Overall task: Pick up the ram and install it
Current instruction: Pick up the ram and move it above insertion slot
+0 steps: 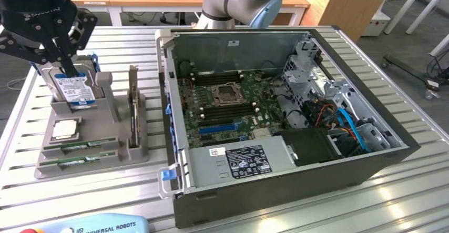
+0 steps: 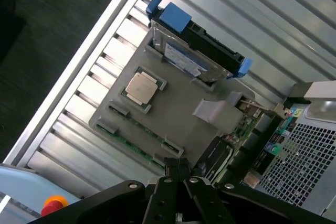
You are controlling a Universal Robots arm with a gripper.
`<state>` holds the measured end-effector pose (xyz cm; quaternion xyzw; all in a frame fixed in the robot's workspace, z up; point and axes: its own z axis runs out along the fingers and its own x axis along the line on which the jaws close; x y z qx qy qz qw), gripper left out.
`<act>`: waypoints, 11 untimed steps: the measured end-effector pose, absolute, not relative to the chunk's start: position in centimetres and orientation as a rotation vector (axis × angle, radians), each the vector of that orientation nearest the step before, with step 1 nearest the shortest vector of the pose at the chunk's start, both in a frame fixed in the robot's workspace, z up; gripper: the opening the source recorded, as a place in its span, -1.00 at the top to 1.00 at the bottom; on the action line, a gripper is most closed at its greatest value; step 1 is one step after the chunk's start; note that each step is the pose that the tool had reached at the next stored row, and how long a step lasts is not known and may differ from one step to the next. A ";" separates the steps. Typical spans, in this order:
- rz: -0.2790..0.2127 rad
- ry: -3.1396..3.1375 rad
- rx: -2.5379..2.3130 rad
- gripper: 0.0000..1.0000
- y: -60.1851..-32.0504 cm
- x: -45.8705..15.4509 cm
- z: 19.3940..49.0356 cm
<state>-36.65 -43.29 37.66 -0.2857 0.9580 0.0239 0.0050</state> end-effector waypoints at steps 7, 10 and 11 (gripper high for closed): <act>0.075 2.965 -1.010 0.80 -43.3 -36.7 37.7; 0.076 2.947 -1.065 0.80 -43.3 -36.7 37.7; 0.076 2.941 -1.083 0.80 -43.3 -36.7 37.7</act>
